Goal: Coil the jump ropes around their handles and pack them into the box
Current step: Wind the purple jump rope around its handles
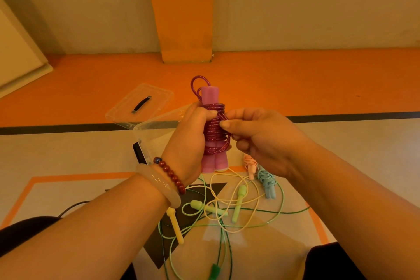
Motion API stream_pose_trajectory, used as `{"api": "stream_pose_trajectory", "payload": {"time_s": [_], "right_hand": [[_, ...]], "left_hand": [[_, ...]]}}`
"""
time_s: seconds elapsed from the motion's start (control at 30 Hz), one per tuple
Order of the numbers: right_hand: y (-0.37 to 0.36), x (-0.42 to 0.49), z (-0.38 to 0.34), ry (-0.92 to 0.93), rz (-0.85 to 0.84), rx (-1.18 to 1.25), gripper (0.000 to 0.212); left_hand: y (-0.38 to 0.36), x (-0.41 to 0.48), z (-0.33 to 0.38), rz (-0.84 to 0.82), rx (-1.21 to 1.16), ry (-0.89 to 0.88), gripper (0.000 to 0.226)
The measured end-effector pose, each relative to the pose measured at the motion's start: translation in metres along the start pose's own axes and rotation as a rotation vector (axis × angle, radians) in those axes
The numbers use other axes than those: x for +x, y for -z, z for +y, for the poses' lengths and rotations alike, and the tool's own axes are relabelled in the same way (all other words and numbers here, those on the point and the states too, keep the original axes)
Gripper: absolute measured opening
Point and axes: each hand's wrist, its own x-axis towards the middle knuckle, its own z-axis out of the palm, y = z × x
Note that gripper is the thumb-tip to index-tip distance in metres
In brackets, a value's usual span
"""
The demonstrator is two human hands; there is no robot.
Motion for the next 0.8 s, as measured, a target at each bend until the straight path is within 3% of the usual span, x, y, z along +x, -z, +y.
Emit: {"api": "stream_pose_trajectory", "payload": {"time_s": [0.17,0.33,0.6,0.8], "right_hand": [[0.0,0.001,0.001,0.024,-0.05,0.111,0.013],[-0.002,0.002,0.004,0.128,-0.019,0.057,0.015],[-0.008,-0.002,0.007,0.296,0.115,-0.02,0.016],[-0.009,0.0,0.009,0.243,0.149,-0.01,0.017]], "left_hand": [[-0.001,0.001,0.001,0.008,0.001,0.003,0.044],[-0.002,-0.003,0.008,-0.009,-0.038,0.034,0.02],[0.001,-0.005,0.016,-0.075,-0.123,0.147,0.03],[0.005,-0.005,0.02,-0.154,-0.232,0.193,0.036]]}}
